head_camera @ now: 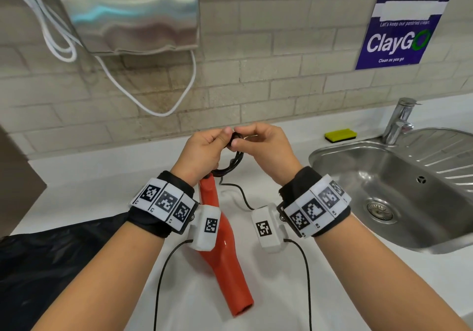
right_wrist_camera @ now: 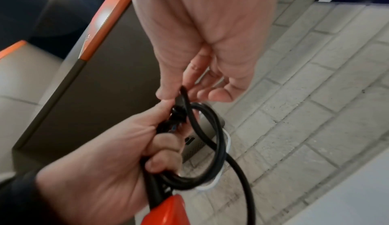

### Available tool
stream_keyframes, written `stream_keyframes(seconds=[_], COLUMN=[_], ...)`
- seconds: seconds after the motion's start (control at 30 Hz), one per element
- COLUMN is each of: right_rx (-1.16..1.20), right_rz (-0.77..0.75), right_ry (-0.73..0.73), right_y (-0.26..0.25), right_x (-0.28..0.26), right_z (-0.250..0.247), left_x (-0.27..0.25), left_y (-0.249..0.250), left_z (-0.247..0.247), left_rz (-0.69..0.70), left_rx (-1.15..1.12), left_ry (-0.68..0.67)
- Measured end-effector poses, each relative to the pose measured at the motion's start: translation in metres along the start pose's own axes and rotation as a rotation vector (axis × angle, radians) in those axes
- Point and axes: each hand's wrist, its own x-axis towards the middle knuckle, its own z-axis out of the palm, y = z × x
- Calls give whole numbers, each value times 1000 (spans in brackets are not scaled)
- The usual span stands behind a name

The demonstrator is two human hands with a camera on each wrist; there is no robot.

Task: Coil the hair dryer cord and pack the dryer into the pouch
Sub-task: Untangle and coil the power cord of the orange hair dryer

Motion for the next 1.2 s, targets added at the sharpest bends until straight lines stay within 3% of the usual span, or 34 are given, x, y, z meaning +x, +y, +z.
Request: stream_keyframes(seconds=[0.2,0.43,0.67,0.77,0.83,0.9,1.1,1.2], right_rx=[24,-199,-300,-374,-316,-275,-371,-380], right_rz=[-67,-91,-120,-103,-78,-54,44,27], right_ry=[30,-9,-95,-271,-436,-509,-454,-303], right_y=[6,8,14,21,23,24,36,40], right_x=[-4,1,7,6,2,-1,-3,1], right_z=[1,-5,-10,-10,-6,-3,-12,-20], left_x=[-2,0,-6,-11,-12,-10,-5,-7], left_y=[3,0,10,14,13,10,-1,-1], left_z=[2,3,5,6,5,3,-12,-18], left_rz=[34,25,56,58,58,33,-50,-70], left_rx=[19,13,28,3,12,-2,-92,6], left_ry=[1,-91,-95,-101,-97,-73,8,9])
